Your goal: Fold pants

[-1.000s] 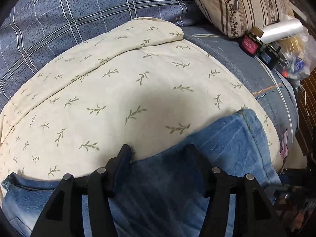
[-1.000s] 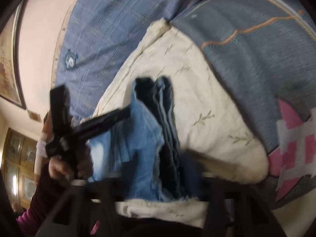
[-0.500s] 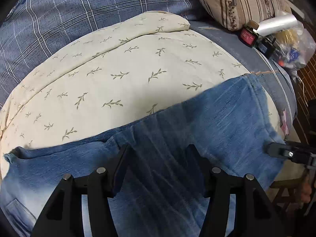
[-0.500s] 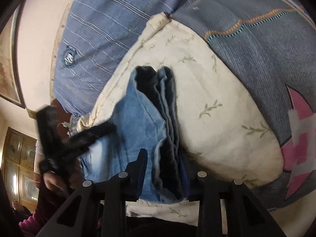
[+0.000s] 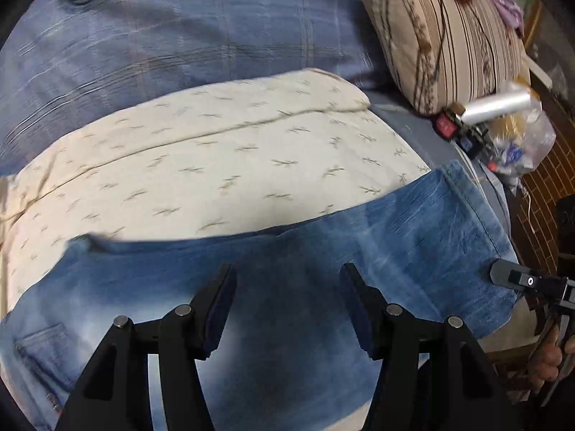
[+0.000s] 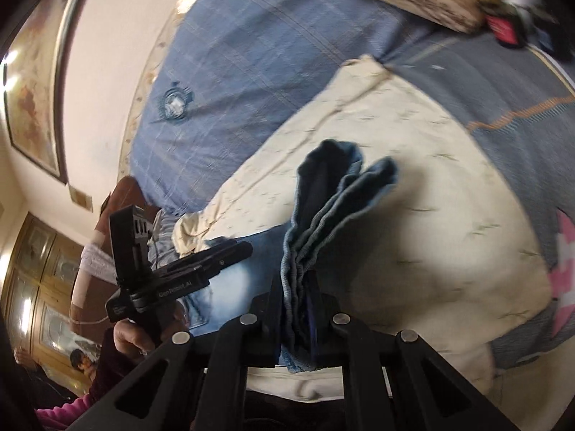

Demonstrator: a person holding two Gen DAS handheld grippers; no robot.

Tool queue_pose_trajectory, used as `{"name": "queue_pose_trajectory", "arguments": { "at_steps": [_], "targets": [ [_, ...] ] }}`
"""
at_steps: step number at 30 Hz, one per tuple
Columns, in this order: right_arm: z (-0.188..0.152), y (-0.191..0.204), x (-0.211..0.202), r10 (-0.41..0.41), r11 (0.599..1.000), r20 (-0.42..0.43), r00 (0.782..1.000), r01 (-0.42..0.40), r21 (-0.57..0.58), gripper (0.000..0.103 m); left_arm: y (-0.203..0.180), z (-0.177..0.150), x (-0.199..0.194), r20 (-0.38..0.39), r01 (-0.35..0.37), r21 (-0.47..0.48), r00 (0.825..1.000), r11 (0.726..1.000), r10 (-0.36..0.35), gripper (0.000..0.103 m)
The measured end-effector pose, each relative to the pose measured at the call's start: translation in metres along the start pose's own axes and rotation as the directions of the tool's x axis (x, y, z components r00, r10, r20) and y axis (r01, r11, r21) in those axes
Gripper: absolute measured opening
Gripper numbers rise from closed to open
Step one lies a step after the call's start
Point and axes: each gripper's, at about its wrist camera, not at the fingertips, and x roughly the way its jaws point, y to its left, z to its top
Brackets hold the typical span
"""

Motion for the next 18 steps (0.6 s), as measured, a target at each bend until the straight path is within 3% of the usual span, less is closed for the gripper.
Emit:
{"name": "queue_pose_trajectory", "arguments": {
  "at_steps": [6, 12, 14, 16, 17, 18],
  "targets": [
    [-0.013, 0.055, 0.041, 0.009, 0.999, -0.046, 0.999, -0.012, -0.052, 0.011, 0.043, -0.029, -0.038, 0.049, 0.017, -0.085, 0.999, 0.996, -0.013, 0.060],
    [-0.031, 0.083, 0.111, -0.001, 0.999, -0.149, 0.989, -0.006, -0.047, 0.012, 0.088, -0.066, -0.058, 0.079, 0.028, -0.179, 0.997, 0.983, -0.014, 0.060],
    [-0.037, 0.081, 0.141, -0.008, 1.000, -0.188, 0.982, 0.009, 0.003, 0.018, 0.098, -0.076, -0.057, 0.069, 0.018, -0.200, 0.998, 0.980, -0.004, 0.060],
    [-0.043, 0.073, 0.172, 0.017, 0.997, -0.243, 0.970, 0.001, 0.073, 0.035, 0.106, -0.084, -0.054, 0.053, 0.007, -0.215, 0.999, 0.977, 0.004, 0.060],
    [-0.048, 0.067, 0.188, 0.046, 0.993, -0.282, 0.958, -0.013, 0.118, 0.053, 0.110, -0.089, -0.054, 0.044, 0.007, -0.226, 0.999, 0.974, 0.003, 0.060],
    [-0.053, 0.062, 0.199, 0.075, 0.987, -0.309, 0.948, -0.026, 0.158, 0.058, 0.112, -0.092, -0.054, 0.042, 0.009, -0.233, 0.999, 0.972, 0.001, 0.060]
  ]
}}
